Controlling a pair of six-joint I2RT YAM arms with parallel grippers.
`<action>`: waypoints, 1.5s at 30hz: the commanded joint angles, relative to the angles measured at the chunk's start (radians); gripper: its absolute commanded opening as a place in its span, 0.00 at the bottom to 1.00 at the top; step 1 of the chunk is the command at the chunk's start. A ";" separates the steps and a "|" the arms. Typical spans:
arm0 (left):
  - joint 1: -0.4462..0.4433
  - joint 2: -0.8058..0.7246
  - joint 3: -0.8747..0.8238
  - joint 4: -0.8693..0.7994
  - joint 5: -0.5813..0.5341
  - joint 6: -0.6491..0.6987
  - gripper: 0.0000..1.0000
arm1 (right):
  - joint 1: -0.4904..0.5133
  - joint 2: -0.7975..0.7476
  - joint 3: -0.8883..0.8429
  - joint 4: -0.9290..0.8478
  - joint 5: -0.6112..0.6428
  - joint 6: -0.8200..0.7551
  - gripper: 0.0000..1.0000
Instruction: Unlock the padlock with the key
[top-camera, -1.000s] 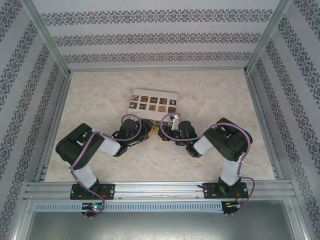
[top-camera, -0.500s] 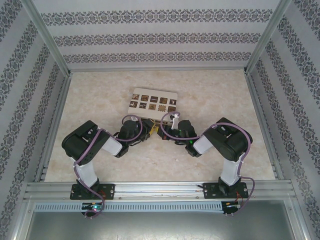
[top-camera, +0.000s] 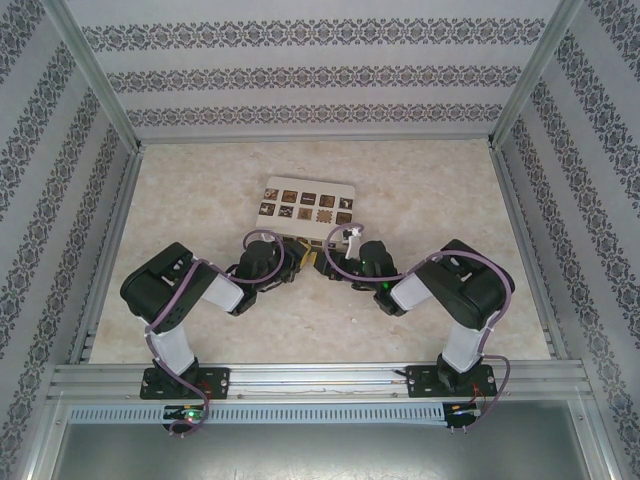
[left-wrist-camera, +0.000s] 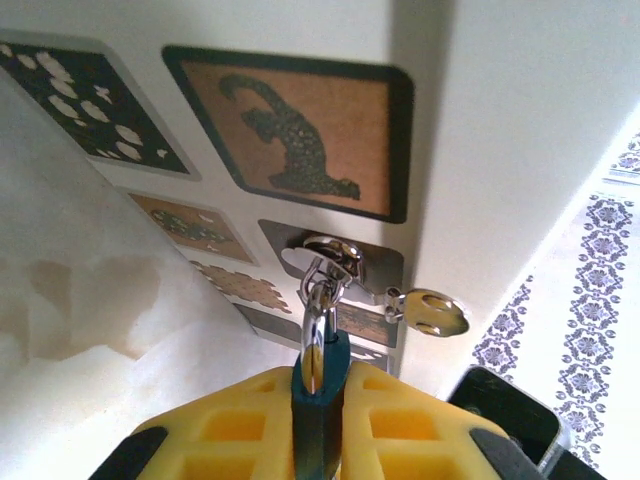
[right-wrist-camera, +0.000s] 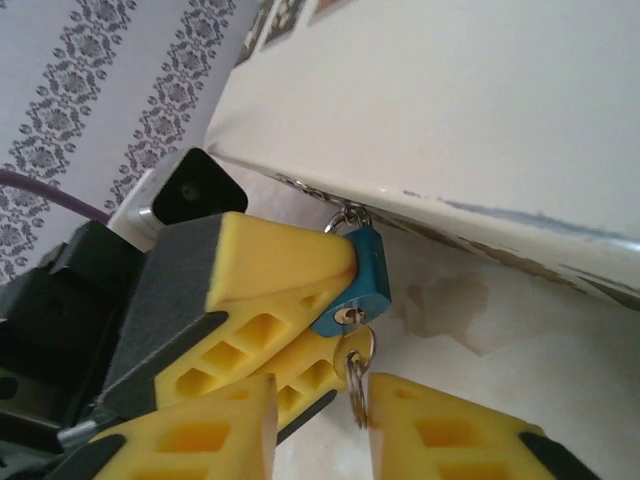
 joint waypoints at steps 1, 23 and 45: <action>-0.009 -0.045 -0.011 0.009 -0.014 0.011 0.13 | -0.012 -0.063 -0.041 0.008 0.030 -0.054 0.34; -0.025 -0.323 0.018 -0.339 0.057 0.018 0.13 | 0.211 -0.717 -0.058 -0.704 0.414 -1.190 0.51; -0.035 -0.354 0.120 -0.488 0.107 0.016 0.13 | 0.218 -0.616 0.116 -0.915 0.445 -1.780 0.47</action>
